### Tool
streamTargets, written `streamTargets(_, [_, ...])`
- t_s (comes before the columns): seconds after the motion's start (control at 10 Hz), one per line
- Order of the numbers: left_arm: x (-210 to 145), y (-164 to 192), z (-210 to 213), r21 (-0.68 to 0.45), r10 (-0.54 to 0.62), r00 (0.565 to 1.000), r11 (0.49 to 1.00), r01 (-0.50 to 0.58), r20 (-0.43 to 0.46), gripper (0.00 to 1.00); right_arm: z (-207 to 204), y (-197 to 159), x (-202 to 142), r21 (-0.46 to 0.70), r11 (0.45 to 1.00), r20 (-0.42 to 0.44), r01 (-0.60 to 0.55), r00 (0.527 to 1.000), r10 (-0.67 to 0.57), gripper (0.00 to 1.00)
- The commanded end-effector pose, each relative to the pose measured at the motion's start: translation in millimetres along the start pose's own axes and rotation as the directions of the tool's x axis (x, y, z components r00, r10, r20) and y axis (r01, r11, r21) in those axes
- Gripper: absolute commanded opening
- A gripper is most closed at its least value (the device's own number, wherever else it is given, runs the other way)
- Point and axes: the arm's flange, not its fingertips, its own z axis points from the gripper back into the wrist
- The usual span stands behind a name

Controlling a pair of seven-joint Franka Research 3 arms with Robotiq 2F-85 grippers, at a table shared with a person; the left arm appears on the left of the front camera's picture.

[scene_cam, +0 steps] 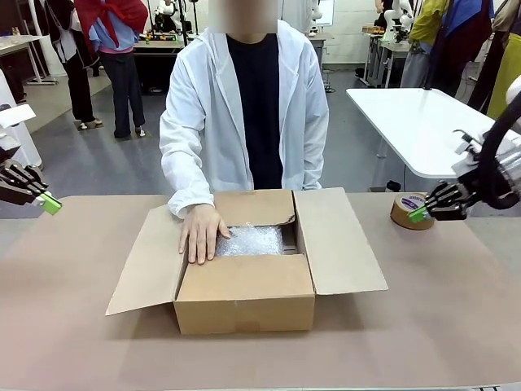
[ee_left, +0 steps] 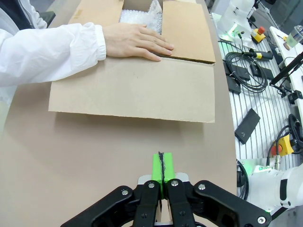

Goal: Wrap the clocks to prevent damage.
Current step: Push the right (or left) flap of the Package Box to close it.

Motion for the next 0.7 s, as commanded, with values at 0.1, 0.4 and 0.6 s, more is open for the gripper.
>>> streamTargets(0.1, [0.6,-2.1,0.4,0.001,-0.004,1.000,1.000,0.004,0.024,0.00,-34.5,4.8,0.0,0.045,0.994,0.012,-0.095,0.995,0.095,0.01])
streamTargets(0.4, [0.6,-2.1,0.4,0.001,-0.004,1.000,1.000,0.004,0.024,0.00,-76.9,6.3,1.9,0.110,0.990,-0.001,-0.088,0.996,0.089,0.01])
streamTargets(0.6, [0.6,-2.1,0.4,0.001,-0.004,1.000,1.000,0.004,0.024,0.00,-95.7,3.4,0.7,0.140,0.987,-0.022,-0.081,0.996,0.085,0.01])
